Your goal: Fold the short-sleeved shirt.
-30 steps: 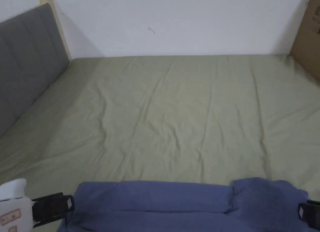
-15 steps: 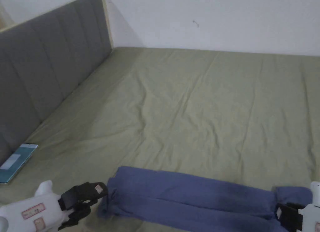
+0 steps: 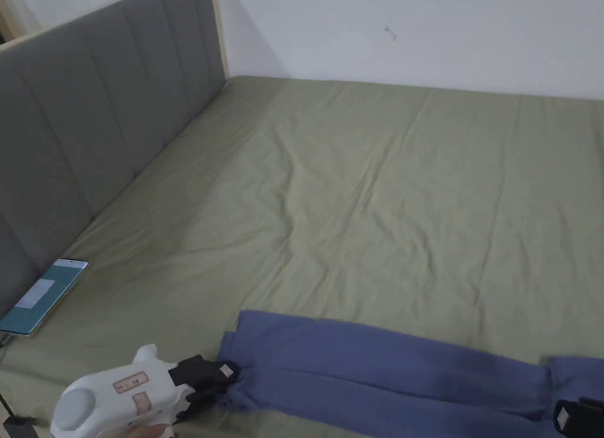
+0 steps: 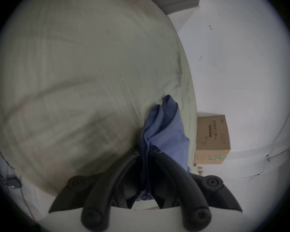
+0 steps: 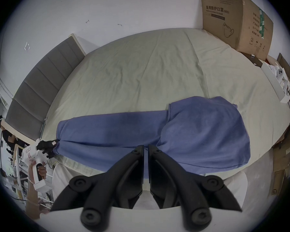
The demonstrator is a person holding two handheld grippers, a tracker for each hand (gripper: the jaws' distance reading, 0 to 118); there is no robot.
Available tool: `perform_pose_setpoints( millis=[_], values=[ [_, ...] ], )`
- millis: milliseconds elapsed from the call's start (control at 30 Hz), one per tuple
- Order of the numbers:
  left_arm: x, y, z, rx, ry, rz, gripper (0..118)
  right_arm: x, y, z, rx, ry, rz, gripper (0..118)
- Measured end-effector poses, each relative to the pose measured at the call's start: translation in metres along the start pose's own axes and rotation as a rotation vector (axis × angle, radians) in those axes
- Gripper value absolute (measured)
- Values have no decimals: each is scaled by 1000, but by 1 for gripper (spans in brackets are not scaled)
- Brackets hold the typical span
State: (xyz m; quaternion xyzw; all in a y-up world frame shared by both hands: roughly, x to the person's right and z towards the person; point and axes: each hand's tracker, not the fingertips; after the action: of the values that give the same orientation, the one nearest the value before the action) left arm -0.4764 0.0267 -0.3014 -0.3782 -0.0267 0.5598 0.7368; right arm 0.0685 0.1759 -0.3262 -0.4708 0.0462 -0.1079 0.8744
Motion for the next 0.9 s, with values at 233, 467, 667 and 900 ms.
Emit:
perform_pose_setpoints(
  millis=[233,467,667,900],
  values=[
    [78,0,17,56,41,-206,8,35,-3,0,17,1,-63,6],
    [237,-72,-19,-81,-126,-631,8,42,-1,10,56,-13,-146,6],
    [282,-173,-113,-382,-204,-828,9,80,-5,18,73,-25,-275,6],
    [239,-247,-202,-626,-41,-911,101,150,-39,26,48,-66,-372,6]
  ],
)
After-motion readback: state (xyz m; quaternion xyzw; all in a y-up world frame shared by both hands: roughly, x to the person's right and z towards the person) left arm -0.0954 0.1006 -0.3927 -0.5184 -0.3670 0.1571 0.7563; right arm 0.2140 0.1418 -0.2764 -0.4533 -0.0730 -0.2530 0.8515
